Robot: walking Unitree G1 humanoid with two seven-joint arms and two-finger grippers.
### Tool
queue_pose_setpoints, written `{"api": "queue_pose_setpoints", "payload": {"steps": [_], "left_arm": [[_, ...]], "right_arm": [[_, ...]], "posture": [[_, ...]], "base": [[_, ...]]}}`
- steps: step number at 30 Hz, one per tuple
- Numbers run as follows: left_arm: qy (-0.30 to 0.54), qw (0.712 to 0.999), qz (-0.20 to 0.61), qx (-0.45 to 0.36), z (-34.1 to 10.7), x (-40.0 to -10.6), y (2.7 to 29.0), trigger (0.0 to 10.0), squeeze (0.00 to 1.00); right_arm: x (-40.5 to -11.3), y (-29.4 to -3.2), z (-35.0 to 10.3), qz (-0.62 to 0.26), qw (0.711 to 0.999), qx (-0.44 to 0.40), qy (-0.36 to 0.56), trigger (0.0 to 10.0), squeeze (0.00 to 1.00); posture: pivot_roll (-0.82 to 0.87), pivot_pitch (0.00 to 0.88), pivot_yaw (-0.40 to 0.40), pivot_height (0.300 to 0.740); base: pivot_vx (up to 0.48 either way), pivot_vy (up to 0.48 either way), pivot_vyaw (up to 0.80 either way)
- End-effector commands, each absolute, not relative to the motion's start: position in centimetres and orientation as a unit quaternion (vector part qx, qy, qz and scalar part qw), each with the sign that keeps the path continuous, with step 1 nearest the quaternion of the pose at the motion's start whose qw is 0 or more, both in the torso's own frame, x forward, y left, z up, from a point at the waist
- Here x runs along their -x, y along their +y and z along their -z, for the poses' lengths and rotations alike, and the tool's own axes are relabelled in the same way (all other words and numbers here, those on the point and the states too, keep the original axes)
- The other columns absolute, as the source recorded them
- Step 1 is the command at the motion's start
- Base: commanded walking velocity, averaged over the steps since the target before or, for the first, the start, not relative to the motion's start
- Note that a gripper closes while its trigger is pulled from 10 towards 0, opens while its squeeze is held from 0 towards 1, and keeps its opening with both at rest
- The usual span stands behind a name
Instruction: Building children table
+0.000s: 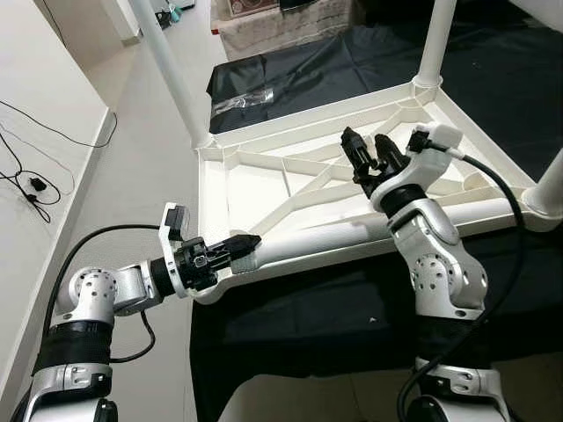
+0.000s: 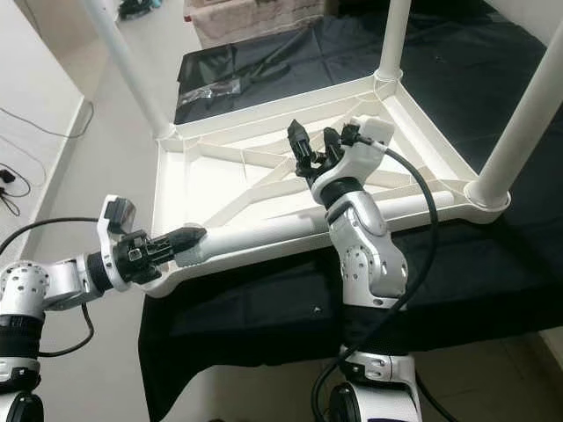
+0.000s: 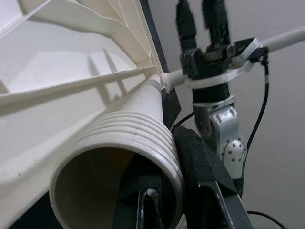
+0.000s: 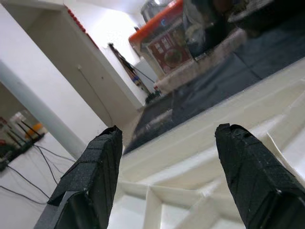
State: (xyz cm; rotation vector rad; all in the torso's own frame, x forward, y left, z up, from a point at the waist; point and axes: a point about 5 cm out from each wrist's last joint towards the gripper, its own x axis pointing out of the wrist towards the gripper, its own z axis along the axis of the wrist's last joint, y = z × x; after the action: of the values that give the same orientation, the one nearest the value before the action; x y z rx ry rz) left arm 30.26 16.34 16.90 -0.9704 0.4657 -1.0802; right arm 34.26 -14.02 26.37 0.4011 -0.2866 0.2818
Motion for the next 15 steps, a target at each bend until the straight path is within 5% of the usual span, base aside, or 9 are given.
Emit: {"api": "queue_pose_setpoints", "payload": {"steps": [1,15], "left_arm": [[0.187,0.720,0.492,0.452,-17.4,-29.8,17.1,0.0,0.00],[0.103,0.756,0.486,0.427,-20.2,-27.1,19.6,0.0,0.00]], "right_arm": [[-34.2,-13.4,-27.4,-0.156,0.951,-0.212,-0.161,10.0,0.00],[-34.7,-13.4,-31.4,-0.185,0.919,-0.272,-0.220,10.0,0.00]], "posture": [[-0.08,0.154,0.142,0.740],[-0.07,0.091,0.111,0.740]], "base": [[0.000,0.000,0.00],[0.000,0.000,0.00]]}}
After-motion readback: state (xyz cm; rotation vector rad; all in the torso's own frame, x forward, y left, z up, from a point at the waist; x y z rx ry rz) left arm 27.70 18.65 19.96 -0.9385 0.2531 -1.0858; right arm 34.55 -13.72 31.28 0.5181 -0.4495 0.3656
